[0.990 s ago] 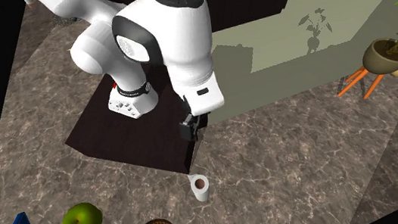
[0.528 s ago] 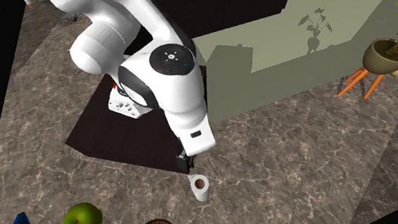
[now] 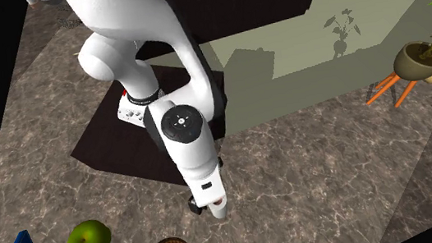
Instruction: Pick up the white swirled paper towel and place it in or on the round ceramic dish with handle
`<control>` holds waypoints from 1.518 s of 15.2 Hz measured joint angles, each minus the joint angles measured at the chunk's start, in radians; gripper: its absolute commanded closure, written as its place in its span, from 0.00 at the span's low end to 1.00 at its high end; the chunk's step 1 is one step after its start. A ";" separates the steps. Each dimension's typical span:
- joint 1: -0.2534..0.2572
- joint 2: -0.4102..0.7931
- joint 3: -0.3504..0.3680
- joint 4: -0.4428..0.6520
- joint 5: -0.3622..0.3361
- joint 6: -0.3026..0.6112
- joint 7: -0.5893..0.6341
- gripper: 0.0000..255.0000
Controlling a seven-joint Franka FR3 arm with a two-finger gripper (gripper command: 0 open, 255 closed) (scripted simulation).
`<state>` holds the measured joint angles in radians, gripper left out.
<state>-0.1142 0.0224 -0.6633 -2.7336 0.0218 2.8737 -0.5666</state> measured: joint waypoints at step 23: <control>-0.130 0.180 0.203 0.049 0.409 0.103 -0.311 1.00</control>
<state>-0.2443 0.2023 -0.4599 -2.6843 0.4306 2.9766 -0.8776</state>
